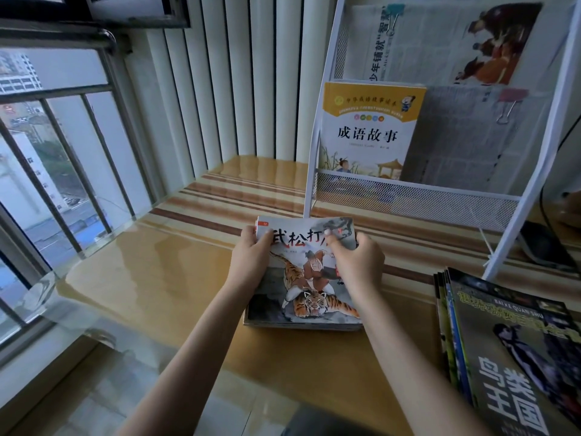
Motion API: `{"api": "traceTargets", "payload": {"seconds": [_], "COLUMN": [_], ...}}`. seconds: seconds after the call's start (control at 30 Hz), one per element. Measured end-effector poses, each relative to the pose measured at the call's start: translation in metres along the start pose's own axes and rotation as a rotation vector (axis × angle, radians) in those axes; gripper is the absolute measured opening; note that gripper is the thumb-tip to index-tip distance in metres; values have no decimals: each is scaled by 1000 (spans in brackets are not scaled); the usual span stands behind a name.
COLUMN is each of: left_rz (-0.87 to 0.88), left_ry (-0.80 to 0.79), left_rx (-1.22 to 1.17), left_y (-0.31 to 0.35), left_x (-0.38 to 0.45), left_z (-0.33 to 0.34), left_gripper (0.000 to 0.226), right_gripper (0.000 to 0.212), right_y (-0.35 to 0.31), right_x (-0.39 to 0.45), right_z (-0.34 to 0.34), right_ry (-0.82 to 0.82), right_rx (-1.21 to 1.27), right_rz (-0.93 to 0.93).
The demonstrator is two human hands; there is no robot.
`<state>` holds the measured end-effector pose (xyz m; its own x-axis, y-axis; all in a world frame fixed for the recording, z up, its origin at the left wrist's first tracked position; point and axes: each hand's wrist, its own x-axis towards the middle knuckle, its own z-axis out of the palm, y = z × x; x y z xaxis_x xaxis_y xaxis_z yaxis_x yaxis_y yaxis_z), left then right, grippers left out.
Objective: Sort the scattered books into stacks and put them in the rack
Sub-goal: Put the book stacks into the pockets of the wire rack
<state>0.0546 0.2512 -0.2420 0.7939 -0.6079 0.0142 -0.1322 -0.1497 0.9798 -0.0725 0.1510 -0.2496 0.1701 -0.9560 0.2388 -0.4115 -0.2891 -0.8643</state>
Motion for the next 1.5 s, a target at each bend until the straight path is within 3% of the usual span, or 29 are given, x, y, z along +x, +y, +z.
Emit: {"api": "traceTargets", "payload": {"seconds": [0.1, 0.2, 0.27, 0.37, 0.43, 0.53, 0.67, 0.77, 0.87, 0.93, 1.0, 1.07, 1.17, 1.3, 1.43, 1.5], "left_rz": [-43, 106, 259, 449, 488, 382, 331, 357, 459, 571, 707, 863, 987, 993, 1160, 1161], "left_ry": [-66, -78, -72, -140, -208, -314, -186, -93, -36, -55, -102, -95, -116, -269, -223, -189], "left_rx": [-187, -375, -324, -245, -200, -198, -224, -269, -324, -365, -393, -389, -370, -277, -78, 74], "left_y": [12, 32, 49, 71, 68, 33, 5, 20, 60, 102, 151, 205, 280, 327, 314, 301], "left_x": [-7, -20, -25, -24, -19, -14, -16, -16, -7, 5, 22, 43, 81, 132, 182, 191], "left_z": [-4, -12, -18, -21, -21, -16, -3, 6, 7, 7, 11, 23, 49, 83, 107, 110], "left_gripper": [24, 42, 51, 34, 32, 54, 64, 49, 42, 46, 45, 44, 48, 69, 104, 103], "right_gripper": [38, 34, 30, 24, 33, 67, 59, 65, 52, 45, 31, 22, 36, 43, 44, 45], "right_y": [-11, -26, -39, -50, -44, -21, -5, -22, -58, -88, -121, -155, -195, -202, -176, -162], "right_x": [0, 0, 1, 7, 11, 7, 6, 8, 26, 49, 79, 114, 165, 225, 271, 280], "right_z": [-9, -24, -34, -47, -49, -39, -25, -32, -60, -90, -124, -156, -191, -193, -170, -157], "right_ry": [-55, -116, -142, -184, -249, -326, -282, -248, -282, -371, -360, -165, 139, 181, 63, 4], "right_rx": [167, 325, 513, 743, 810, 626, 515, 561, 534, 477, 384, 259, 150, 101, 85, 39], "right_rz": [22, -52, -165, -331, -342, -216, -134, -166, -310, -411, -519, -664, -788, -718, -549, -481]}}
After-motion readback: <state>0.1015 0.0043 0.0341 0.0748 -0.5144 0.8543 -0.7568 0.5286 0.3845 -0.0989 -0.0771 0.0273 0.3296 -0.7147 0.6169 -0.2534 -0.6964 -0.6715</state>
